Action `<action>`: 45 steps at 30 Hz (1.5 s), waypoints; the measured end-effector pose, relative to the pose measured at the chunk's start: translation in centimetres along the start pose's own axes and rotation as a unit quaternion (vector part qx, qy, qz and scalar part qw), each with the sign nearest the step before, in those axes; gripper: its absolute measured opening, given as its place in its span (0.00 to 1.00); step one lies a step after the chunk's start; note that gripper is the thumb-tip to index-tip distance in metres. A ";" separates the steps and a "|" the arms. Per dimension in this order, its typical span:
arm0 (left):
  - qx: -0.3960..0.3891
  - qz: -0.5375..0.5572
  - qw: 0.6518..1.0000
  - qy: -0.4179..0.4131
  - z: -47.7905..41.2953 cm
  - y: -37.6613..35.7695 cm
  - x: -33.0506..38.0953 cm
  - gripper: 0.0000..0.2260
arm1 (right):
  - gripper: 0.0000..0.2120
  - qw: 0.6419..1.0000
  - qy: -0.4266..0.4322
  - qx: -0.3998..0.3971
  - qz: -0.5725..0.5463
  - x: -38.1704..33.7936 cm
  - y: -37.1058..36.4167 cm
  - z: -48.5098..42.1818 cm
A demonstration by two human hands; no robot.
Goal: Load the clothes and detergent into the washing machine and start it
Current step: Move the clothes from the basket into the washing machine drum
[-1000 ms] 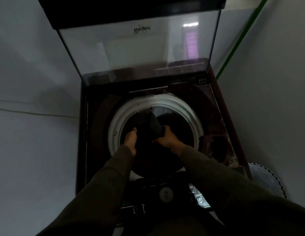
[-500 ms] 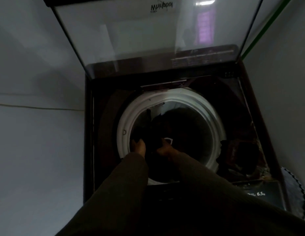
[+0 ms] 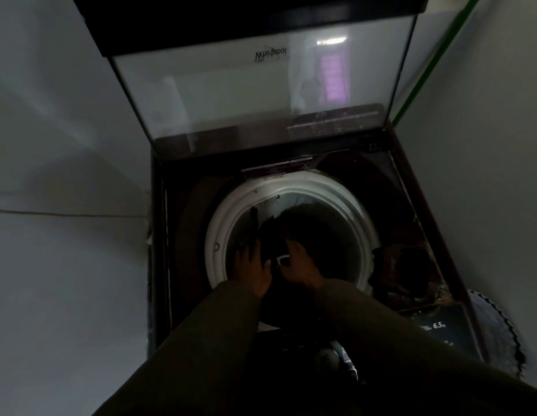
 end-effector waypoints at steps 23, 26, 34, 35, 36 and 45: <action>0.020 -0.128 0.912 -0.388 10.6 -2.4 22.8 0.26 | 0.34 0.911 -0.114 0.340 0.201 11.2 13.6 20.0; 0.010 -0.123 0.894 -0.430 12.7 -5.2 25.5 0.26 | 0.33 0.904 -0.156 0.363 0.165 14.9 13.9 22.9; -0.063 -0.118 0.881 -0.454 17.9 -14.3 32.4 0.25 | 0.30 0.883 -0.220 0.407 0.075 26.1 12.2 28.2; -0.070 -0.128 0.877 -0.458 18.4 -15.6 33.5 0.25 | 0.30 0.886 -0.226 0.398 0.072 27.7 11.8 28.6; -0.076 -0.137 0.874 -0.461 18.8 -16.9 34.5 0.25 | 0.30 0.891 -0.231 0.386 0.067 29.3 11.5 28.9; -0.144 -0.134 0.930 -0.310 17.7 -29.4 37.1 0.22 | 0.34 0.931 -0.275 0.236 0.036 44.1 5.4 30.0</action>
Point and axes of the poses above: each hand's wrist, its own z-axis away from the middle knuckle, its own y-axis out of the back of the hand, x = y × z, the point moved 4 cm from there along -z, towards the middle knuckle, and after that the axes turned 10 degrees about z, right-handed, at the moved point
